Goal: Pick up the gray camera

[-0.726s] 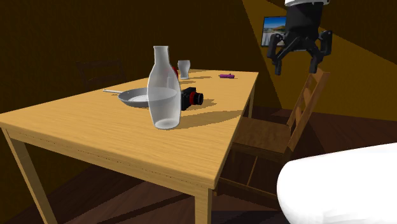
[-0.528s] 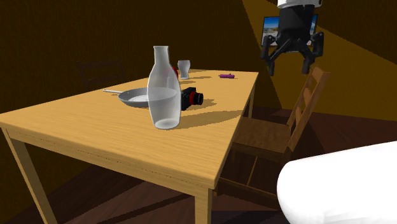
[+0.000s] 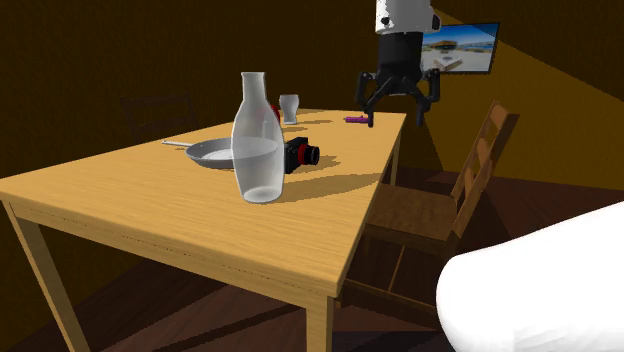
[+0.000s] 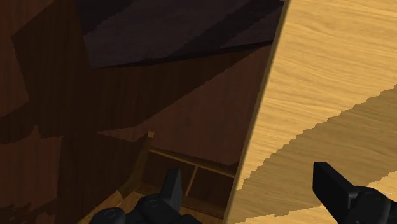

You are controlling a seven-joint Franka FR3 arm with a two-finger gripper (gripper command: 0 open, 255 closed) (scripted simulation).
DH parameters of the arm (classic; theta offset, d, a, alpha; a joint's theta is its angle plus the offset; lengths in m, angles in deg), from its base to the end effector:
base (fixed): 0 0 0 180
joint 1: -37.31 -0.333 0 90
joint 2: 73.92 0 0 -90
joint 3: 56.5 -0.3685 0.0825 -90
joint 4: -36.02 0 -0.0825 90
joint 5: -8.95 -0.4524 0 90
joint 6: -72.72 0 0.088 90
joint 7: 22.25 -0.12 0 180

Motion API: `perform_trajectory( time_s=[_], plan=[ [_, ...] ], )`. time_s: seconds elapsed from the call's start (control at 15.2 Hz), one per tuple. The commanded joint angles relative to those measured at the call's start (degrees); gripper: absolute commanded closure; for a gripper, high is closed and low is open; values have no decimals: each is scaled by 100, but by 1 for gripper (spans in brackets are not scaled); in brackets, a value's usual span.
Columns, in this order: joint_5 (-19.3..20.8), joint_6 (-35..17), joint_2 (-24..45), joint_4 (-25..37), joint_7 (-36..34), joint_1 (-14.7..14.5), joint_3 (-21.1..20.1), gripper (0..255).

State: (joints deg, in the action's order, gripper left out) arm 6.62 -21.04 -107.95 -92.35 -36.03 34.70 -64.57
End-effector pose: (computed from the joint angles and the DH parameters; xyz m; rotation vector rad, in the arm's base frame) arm 0.3979 0.0920 0.6087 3.0988 -0.1264 -0.0104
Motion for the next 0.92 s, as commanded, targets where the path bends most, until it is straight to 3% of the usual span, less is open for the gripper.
perform_trajectory(
  time_s=[0.0, 0.46, 0.86],
  plan=[
    [-86, -134, 315, 181, -278, -20, -178, 0],
    [-185, -563, 1571, 1005, -1284, -87, -806, 0],
    [27, -765, 2816, 2017, -2179, -184, -1250, 0]
  ],
)
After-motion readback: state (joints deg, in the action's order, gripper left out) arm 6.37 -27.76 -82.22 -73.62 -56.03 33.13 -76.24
